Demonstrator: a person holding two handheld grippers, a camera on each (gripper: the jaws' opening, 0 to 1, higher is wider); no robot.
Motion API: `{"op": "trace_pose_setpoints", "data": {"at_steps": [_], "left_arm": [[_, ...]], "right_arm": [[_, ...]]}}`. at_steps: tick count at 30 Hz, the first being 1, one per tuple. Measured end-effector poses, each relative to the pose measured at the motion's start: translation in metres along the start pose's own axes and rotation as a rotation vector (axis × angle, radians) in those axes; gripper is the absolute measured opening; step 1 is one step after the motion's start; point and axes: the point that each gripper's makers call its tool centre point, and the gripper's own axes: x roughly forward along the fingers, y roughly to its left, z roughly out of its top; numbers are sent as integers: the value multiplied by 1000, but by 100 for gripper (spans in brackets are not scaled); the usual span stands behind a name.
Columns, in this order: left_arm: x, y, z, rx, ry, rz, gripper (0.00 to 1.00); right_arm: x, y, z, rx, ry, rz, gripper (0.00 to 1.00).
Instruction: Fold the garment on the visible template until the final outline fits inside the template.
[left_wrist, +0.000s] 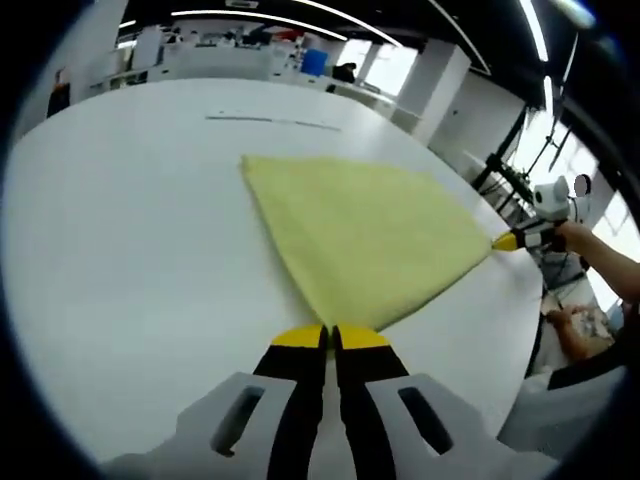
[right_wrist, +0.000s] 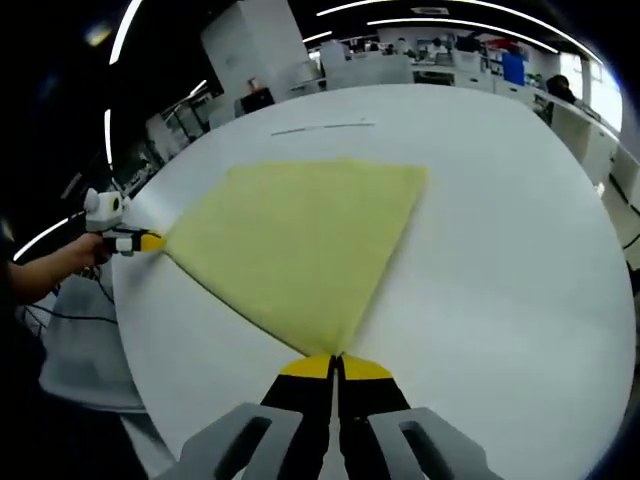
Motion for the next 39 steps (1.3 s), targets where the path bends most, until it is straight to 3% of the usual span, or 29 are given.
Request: {"op": "trace_pose_setpoints", "data": {"at_steps": [17, 24, 32, 39], "left_arm": [[-6, -3, -9, 43, 6, 24, 1], [-9, 1, -7, 53, -8, 53, 7], [-13, 2, -4, 53, -36, 70, 22], [-20, -9, 11, 79, -89, 62, 36]], "right_arm": [[-5, 7, -11, 18, -14, -12, 0], [-5, 5, -10, 21, -22, -30, 0], [-6, 14, -4, -17, -43, -27, 27], [-13, 32, 10, -48, -92, 18, 45]]}}
